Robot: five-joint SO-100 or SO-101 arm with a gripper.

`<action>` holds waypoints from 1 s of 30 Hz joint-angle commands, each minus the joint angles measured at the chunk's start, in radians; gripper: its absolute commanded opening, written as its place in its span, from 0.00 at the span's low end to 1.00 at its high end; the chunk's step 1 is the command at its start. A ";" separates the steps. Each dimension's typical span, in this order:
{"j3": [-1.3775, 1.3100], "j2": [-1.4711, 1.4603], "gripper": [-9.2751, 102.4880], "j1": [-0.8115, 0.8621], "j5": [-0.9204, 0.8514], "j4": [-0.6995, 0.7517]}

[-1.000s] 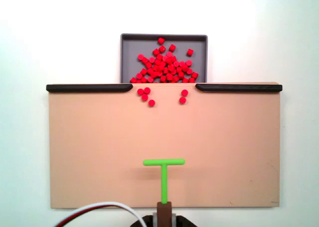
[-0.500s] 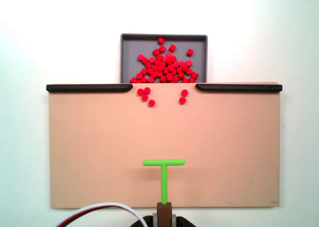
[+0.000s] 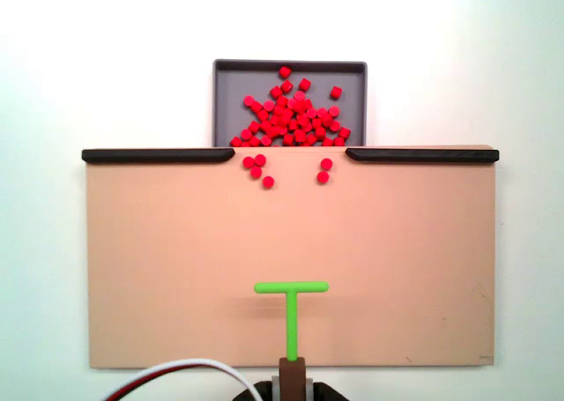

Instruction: Push granules from bottom to the grey container

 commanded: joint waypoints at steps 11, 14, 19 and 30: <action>-0.020 0.054 0.08 0.017 -0.021 -0.008; -0.020 0.051 0.08 0.018 -0.023 -0.008; -0.021 0.049 0.08 0.020 -0.008 -0.015; -0.008 0.041 0.08 0.012 0.000 -0.051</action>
